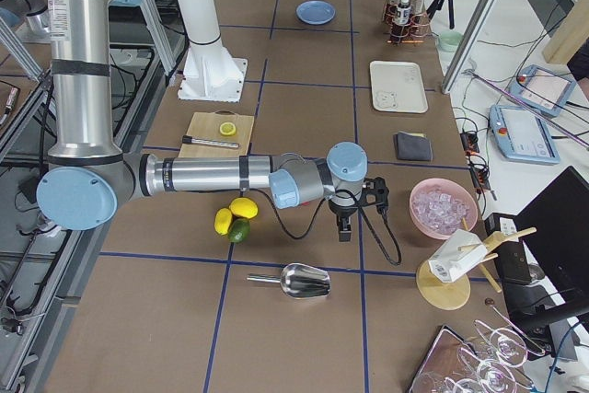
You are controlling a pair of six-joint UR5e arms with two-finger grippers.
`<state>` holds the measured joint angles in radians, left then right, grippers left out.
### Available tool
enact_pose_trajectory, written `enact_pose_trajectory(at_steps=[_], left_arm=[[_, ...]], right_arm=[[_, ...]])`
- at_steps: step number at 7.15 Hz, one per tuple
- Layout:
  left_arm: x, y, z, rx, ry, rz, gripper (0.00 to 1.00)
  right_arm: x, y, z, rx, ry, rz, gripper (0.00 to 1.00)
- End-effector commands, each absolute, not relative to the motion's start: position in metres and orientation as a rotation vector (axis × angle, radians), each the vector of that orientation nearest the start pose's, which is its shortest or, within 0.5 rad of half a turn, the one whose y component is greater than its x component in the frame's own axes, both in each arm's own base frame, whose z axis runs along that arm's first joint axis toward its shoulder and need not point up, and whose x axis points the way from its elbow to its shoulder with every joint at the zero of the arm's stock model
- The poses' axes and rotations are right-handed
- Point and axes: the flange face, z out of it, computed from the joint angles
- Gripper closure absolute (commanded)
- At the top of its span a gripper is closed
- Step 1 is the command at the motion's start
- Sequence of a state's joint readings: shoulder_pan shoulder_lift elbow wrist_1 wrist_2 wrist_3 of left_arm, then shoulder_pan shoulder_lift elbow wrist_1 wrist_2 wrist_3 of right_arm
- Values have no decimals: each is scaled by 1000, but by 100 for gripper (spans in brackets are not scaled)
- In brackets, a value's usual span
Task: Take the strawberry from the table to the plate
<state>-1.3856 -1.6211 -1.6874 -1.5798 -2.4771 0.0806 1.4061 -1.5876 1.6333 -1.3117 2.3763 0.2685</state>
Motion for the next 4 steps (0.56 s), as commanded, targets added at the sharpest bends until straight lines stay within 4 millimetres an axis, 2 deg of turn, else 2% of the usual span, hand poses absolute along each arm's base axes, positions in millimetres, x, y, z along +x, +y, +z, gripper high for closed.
enact_pose_trajectory(at_steps=[1, 2, 4], left_arm=[[136, -511, 582, 57, 950, 340, 0], [150, -509, 611, 72, 959, 347, 0], [184, -500, 615, 21, 966, 331, 2]], right_arm=[[-30, -503, 602, 108, -844, -42, 0], [-30, -504, 600, 115, -845, -49, 0], [-36, -503, 591, 126, -843, -64, 0]])
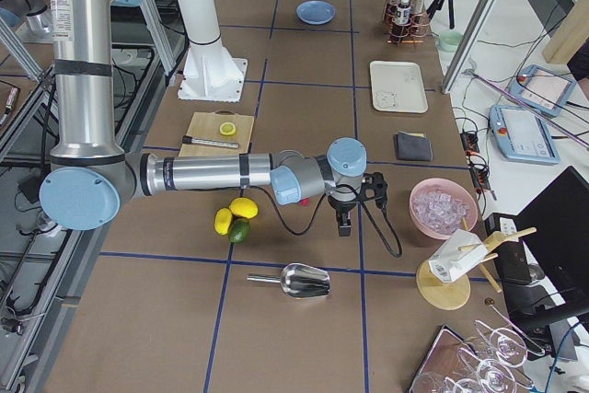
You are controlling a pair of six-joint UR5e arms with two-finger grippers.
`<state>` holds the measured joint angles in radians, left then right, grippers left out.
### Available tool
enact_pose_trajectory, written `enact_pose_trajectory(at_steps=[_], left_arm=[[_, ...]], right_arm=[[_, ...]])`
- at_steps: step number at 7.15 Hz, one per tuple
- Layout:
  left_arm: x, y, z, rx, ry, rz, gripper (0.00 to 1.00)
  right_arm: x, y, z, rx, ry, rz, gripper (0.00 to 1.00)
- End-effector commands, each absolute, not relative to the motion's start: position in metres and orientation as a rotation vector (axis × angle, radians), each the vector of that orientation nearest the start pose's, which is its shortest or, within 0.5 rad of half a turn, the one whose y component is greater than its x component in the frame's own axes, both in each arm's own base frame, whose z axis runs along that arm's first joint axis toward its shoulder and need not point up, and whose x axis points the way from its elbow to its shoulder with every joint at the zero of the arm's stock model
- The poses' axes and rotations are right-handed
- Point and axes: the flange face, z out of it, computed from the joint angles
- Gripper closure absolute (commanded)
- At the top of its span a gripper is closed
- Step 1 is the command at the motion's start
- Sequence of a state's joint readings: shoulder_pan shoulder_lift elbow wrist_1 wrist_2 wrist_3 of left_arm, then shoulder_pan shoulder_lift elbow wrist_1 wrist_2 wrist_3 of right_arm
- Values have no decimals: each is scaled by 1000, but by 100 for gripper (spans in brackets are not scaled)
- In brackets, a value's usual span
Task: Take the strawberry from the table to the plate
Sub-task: 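Reach the left gripper down to the rim of the light blue plate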
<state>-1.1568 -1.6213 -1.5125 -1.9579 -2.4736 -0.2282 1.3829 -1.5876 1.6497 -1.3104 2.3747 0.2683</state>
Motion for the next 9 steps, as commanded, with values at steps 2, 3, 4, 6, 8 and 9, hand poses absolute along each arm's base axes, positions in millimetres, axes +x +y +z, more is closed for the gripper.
enact_pose_trajectory(at_steps=[2, 3, 4, 6, 8, 9], left_arm=[[204, -495, 622, 34, 904, 359, 5], [211, -494, 625, 28, 904, 370, 10], [214, -493, 625, 25, 904, 376, 17], [216, -493, 629, 19, 901, 377, 33], [222, -491, 629, 12, 901, 387, 33], [223, -491, 628, 14, 902, 390, 33]], right_arm=[[-36, -499, 595, 117, -844, -64, 0], [-36, -499, 596, 113, -844, -59, 0], [-36, -499, 597, 112, -844, -59, 0], [-36, -499, 597, 111, -845, -57, 0], [-36, -499, 597, 111, -845, -57, 0], [-36, -499, 597, 111, -845, -57, 0]])
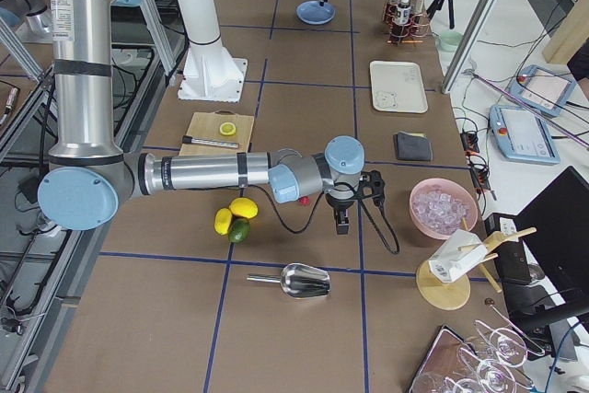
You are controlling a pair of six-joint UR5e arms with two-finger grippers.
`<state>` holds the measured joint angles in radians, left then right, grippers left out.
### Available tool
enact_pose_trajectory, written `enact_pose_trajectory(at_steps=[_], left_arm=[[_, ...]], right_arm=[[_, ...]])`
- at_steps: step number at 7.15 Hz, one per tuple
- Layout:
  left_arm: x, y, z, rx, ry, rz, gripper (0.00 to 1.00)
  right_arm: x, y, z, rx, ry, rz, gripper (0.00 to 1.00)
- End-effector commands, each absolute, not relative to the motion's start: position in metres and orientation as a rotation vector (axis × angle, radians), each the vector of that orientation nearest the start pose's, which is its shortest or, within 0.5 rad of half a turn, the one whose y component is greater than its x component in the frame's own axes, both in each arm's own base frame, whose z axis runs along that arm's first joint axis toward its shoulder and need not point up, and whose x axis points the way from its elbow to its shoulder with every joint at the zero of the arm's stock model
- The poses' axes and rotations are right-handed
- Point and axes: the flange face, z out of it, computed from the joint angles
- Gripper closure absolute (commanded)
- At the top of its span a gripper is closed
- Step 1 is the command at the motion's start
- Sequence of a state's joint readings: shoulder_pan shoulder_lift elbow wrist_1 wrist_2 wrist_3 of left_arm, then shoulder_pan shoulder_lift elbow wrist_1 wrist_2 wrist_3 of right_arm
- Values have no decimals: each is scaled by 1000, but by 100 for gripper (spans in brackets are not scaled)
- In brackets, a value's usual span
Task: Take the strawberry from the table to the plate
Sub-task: 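Reach the left gripper down to the rim of the light blue plate, then grip the plate rim and slide it toward the table center with the left gripper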
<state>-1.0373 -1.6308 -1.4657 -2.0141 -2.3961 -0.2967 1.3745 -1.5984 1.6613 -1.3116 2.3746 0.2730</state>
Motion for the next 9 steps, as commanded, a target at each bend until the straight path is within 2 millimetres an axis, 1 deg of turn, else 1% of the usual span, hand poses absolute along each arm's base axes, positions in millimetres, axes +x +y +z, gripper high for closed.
enact_pose_trajectory(at_steps=[1, 2, 3, 4, 5, 6, 8, 9], left_arm=[[225, -490, 627, 14, 902, 394, 33], [226, -490, 627, 12, 902, 397, 33], [226, -490, 628, 11, 902, 396, 37], [228, -489, 627, 10, 904, 400, 48], [228, -489, 627, 9, 902, 400, 82], [228, -489, 628, 7, 901, 398, 100], [229, -489, 615, 21, 920, 405, 100], [231, -489, 590, 17, 962, 374, 100]], right_arm=[[-36, -499, 597, 109, -845, -57, 0], [-36, -499, 597, 109, -845, -57, 0], [-36, -499, 597, 109, -846, -57, 0], [-36, -499, 597, 109, -846, -57, 0], [-36, -499, 597, 110, -846, -59, 0], [-36, -499, 597, 110, -846, -59, 0], [-36, -499, 596, 112, -847, -60, 0], [-37, -498, 594, 113, -852, -60, 0]])
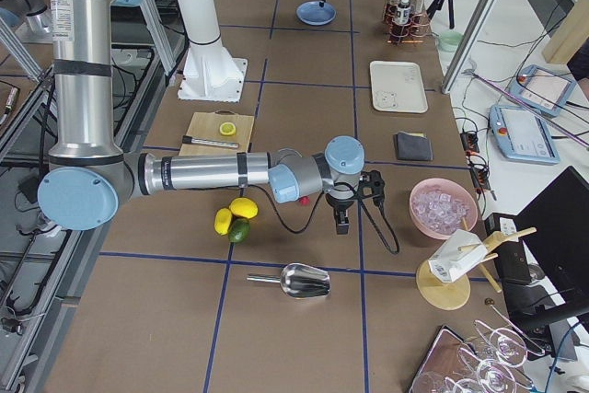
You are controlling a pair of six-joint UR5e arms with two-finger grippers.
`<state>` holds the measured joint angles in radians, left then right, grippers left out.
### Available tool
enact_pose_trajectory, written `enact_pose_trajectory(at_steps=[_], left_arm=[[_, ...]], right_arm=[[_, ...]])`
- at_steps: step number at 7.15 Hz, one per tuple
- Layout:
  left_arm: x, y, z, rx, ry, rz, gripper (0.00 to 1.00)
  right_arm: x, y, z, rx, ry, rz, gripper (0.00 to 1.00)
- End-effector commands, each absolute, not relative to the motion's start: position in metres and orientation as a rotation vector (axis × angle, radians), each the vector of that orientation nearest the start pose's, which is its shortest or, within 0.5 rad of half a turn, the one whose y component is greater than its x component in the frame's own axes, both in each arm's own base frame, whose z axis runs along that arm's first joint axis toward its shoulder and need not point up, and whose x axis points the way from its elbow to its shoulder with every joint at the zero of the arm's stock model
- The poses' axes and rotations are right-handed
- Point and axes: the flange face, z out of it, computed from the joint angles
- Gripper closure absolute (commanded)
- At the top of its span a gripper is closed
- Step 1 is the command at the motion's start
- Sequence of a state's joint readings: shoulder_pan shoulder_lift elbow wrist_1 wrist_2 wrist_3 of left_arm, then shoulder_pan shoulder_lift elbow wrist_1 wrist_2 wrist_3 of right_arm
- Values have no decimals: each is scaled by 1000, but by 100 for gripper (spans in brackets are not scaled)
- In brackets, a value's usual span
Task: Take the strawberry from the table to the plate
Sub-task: 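Grip the plate rim and slide it toward the table center with the left gripper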
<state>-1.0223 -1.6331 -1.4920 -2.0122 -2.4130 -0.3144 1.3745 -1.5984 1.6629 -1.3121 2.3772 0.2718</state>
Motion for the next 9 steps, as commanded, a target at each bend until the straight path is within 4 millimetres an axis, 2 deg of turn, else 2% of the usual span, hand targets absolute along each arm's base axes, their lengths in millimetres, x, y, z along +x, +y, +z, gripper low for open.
enact_pose_trajectory(at_steps=[1, 2, 3, 4, 6, 7, 8, 9], left_arm=[[238, -495, 533, -6, 1038, 278, 100], [246, -503, 490, -34, 1084, 187, 100], [258, -520, 445, -70, 1116, 68, 100], [292, -521, 400, -103, 1162, 26, 100], [390, -482, 325, -213, 1263, 18, 100], [432, -466, 301, -180, 1264, -20, 100], [471, -447, 291, -136, 1253, -27, 100], [494, -452, 281, -129, 1245, -31, 100]], right_arm=[[-37, -498, 589, 121, -855, -64, 0], [-37, -498, 585, 130, -856, -68, 0], [-38, -498, 584, 131, -857, -70, 0], [-40, -498, 581, 131, -864, -77, 0], [-41, -496, 581, 123, -882, -80, 0], [-42, -494, 584, 116, -881, -77, 0], [-42, -494, 583, 117, -881, -78, 0], [-43, -494, 583, 117, -882, -82, 0]])
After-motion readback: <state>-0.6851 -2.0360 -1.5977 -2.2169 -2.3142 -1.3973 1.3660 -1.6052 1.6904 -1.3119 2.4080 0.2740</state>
